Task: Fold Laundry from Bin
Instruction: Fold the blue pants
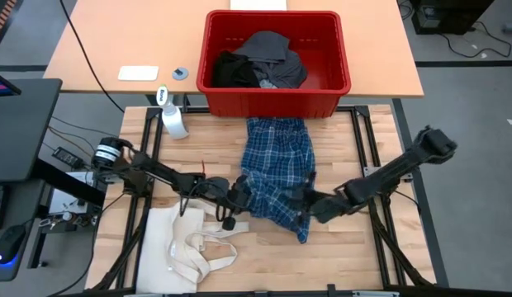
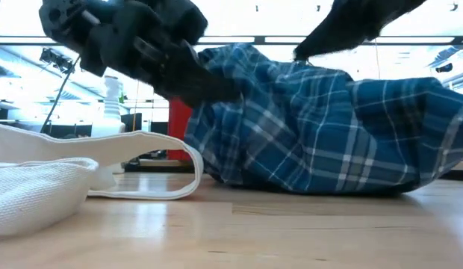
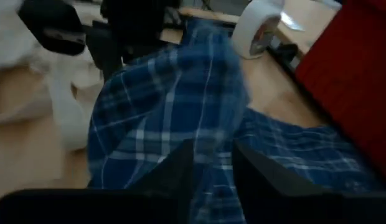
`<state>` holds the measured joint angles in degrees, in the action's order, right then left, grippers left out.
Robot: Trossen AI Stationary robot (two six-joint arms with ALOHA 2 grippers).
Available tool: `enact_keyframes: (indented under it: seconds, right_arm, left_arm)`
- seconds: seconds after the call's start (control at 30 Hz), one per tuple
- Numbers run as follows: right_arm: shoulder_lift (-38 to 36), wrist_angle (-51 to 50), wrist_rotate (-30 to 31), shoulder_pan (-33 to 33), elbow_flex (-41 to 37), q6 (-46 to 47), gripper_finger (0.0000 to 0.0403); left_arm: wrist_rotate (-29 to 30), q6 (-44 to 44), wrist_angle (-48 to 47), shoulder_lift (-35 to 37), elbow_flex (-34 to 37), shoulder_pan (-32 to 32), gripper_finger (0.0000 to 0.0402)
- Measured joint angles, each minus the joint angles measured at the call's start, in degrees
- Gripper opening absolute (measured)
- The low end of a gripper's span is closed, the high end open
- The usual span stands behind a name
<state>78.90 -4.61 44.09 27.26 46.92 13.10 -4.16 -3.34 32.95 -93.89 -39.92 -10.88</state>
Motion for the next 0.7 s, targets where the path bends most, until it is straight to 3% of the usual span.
enact_keyframes:
  seconds: [0.13,0.3,0.4,0.5,0.7]
  right_arm:
    - [-7.5,-9.5,-3.0,2.3,0.0,7.7,0.0158]
    - [-6.4,-16.2,-12.0,4.5,-1.8,23.3,0.0188]
    - [-1.7,-12.0,-17.4,5.4,-5.1,29.3,0.0191]
    - [4.1,-4.7,-20.7,5.8,-7.4,30.8,0.0189]
    - [15.1,15.0,-28.1,4.4,-8.1,23.7,0.0189]
  left_arm:
    - [0.7,-1.8,-4.9,6.9,0.0,0.4,0.0013]
    - [10.3,-1.8,-16.2,13.2,-0.1,2.1,0.0013]
    - [16.3,0.2,-24.7,14.7,-0.1,3.1,0.0012]
    - [18.7,3.6,-31.9,14.6,0.0,4.1,0.0012]
    - [19.3,6.7,-35.3,13.9,0.0,5.0,0.0012]
